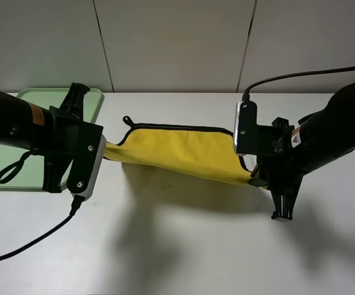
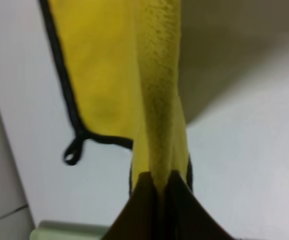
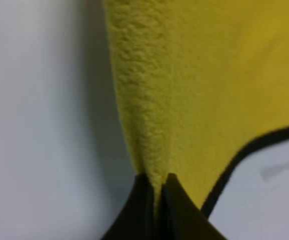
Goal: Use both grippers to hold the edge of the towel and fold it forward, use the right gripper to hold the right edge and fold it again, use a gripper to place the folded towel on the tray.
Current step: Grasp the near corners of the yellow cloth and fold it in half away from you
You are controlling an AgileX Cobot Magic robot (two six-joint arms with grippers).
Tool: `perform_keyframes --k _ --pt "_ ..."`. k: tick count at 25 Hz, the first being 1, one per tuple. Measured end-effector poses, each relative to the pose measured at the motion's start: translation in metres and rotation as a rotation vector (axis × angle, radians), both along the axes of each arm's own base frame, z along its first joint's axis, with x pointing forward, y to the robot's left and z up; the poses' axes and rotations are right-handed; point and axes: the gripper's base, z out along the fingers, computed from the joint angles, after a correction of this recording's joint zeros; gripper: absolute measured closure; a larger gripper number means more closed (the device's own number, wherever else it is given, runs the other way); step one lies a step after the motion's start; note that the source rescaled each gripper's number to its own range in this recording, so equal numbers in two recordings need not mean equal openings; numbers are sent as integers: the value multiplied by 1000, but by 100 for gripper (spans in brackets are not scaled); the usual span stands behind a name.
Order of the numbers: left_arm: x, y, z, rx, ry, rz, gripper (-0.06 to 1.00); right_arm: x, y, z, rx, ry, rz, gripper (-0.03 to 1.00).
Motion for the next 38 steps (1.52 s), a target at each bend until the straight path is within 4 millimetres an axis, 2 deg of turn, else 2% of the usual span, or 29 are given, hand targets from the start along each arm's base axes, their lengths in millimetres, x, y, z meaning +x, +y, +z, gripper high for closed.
perform_keyframes --k 11,15,18,25,28,33,38 --pt "-26 11 38 -17 -42 -10 94 -21 -13 46 45 -71 -13 97" --pt "-38 1 42 -9 -45 -55 94 -27 -17 53 45 -75 -14 97" --pt "-41 -2 42 -20 -42 -25 94 -27 -18 53 41 -69 -15 97" --pt "-33 7 43 16 -98 134 94 -24 -16 55 66 -109 -15 97" --pt "-27 7 36 31 -91 197 94 -20 -13 53 80 -131 -15 97" --pt "-16 -1 6 102 -9 231 94 -13 -9 37 49 -81 -15 97" --pt "0 -13 -7 152 17 235 94 -5 -4 24 39 -80 -9 97"
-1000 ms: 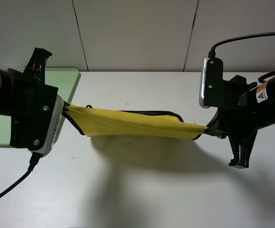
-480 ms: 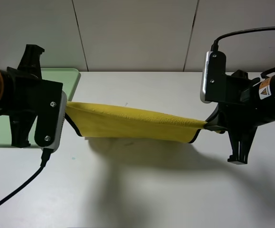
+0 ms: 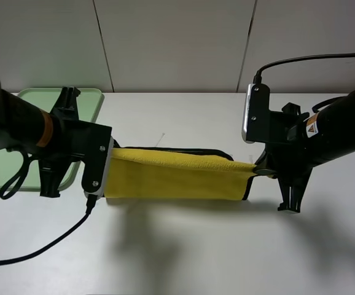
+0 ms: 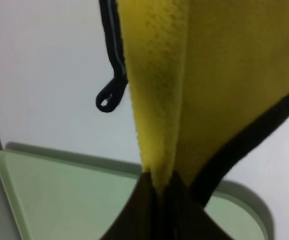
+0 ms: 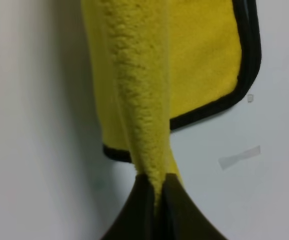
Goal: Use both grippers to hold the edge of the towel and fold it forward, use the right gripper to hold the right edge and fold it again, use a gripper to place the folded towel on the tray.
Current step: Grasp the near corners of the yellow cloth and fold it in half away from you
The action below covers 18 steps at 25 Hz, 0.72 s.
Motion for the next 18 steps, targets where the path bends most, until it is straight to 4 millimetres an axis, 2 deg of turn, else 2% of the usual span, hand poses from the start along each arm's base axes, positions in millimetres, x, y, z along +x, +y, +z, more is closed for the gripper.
perform_keyframes --k 4,11,18 --pt "16 -11 -4 25 -6 -7 94 7 3 -12 -20 -3 16 97" --pt "28 -20 -31 99 26 -47 94 19 10 -33 -33 -25 46 97" --pt "42 -15 -47 86 14 -33 94 33 9 -44 -2 -80 28 97"
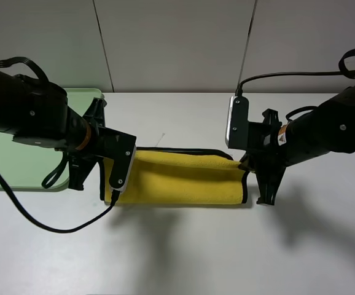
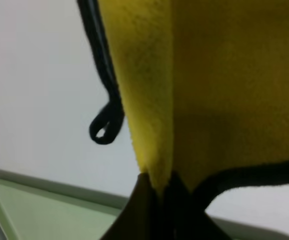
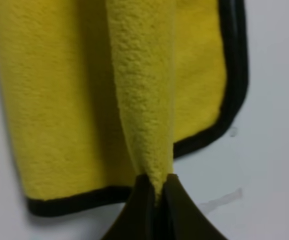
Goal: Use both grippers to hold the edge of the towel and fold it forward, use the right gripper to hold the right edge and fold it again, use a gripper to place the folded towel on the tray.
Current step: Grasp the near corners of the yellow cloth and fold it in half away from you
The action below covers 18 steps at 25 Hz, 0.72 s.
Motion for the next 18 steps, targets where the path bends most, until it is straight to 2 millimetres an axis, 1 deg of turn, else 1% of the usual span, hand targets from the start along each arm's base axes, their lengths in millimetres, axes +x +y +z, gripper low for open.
perform_keyframes --k 4,7,13,18 --pt "8 2 1 -20 -36 6 94 8 -6 2 30 -47 -31 97" --pt "11 -1 2 -37 -58 -5 94 11 -5 3 45 -71 -33 97" --pt "15 -4 -14 -42 -26 26 94 12 -5 3 55 -87 -32 97" --pt "15 -4 -15 -43 -23 26 94 14 -4 2 59 -95 -30 97"
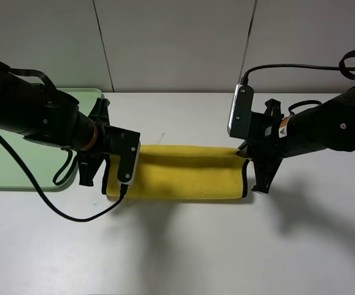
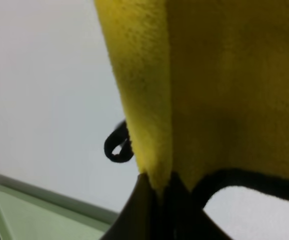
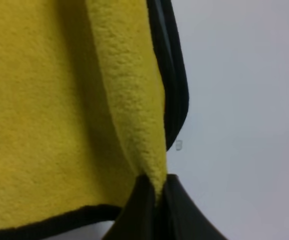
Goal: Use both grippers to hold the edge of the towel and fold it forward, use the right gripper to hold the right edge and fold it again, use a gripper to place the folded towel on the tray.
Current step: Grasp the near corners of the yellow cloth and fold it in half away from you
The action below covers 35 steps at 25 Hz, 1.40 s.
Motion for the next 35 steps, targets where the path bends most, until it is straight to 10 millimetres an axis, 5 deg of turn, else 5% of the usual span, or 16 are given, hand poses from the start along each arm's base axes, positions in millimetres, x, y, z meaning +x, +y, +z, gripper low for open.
perform_keyframes --k 11,15,23,35 --pt "0 0 0 -4 1 0 92 1 0 -4 -5 8 2 97" --pt "0 0 0 -4 1 1 77 1 0 -4 -5 8 2 97" --pt "0 0 0 -1 0 5 17 1 0 -4 -5 8 2 97" --pt "0 0 0 -3 0 4 7 2 2 -3 9 -11 4 96"
